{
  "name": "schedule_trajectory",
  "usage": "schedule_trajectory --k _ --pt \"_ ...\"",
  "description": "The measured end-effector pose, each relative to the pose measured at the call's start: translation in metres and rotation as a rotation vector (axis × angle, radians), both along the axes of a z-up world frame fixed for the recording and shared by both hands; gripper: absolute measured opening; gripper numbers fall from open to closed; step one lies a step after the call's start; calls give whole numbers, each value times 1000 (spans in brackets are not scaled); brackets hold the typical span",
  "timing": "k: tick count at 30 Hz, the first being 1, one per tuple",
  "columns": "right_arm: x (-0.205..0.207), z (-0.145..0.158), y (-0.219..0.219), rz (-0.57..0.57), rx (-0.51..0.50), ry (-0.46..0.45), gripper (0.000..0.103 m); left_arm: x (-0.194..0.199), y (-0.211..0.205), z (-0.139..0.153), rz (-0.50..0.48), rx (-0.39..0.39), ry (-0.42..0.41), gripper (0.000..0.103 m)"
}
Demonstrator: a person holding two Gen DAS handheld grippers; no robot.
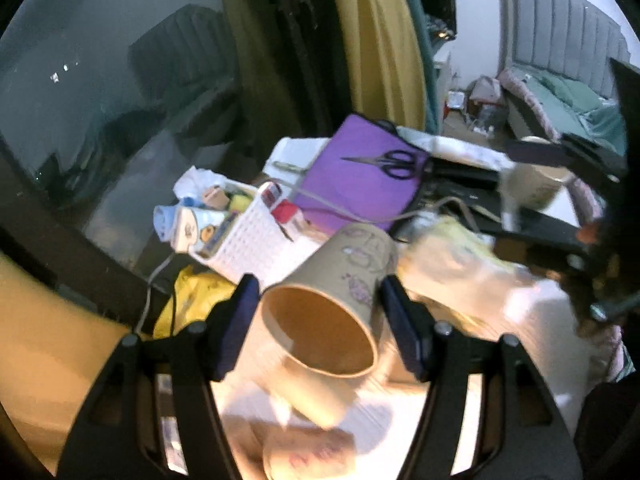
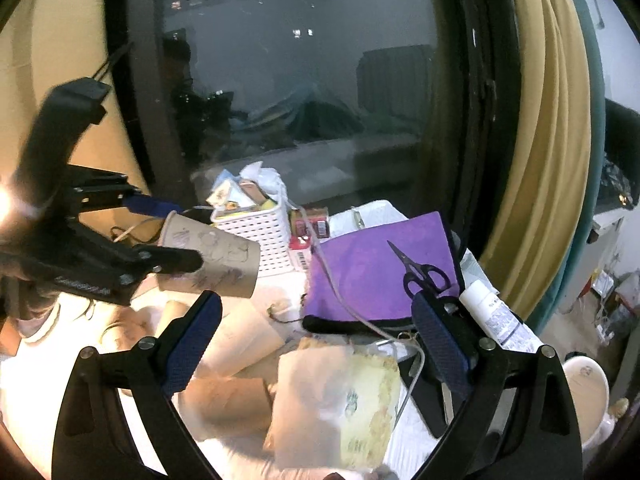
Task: Flip cup upright
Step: 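Lift the cup with the left gripper and carry it over open table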
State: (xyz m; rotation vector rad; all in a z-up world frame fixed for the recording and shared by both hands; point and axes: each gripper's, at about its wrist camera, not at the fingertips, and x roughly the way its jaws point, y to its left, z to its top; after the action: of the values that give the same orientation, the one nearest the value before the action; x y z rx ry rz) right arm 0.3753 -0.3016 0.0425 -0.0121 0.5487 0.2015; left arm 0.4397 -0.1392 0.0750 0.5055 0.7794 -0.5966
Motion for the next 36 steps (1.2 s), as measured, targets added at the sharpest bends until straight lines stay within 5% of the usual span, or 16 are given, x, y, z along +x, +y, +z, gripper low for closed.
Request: schedule_trajectory --k 9,21,28,36 --pt "-68 2 17 31 -8 -12 97 -114 37 4 3 -97 -3 64" --pt "-159 -37 63 119 -44 41 97 -249 100 -53 30 -228 86 64" --pt "-193 -92 79 159 -50 126 97 -280 115 -107 51 -265 146 64" --pt "-198 -129 91 189 -92 199 97 -283 126 -128 70 -303 162 66"
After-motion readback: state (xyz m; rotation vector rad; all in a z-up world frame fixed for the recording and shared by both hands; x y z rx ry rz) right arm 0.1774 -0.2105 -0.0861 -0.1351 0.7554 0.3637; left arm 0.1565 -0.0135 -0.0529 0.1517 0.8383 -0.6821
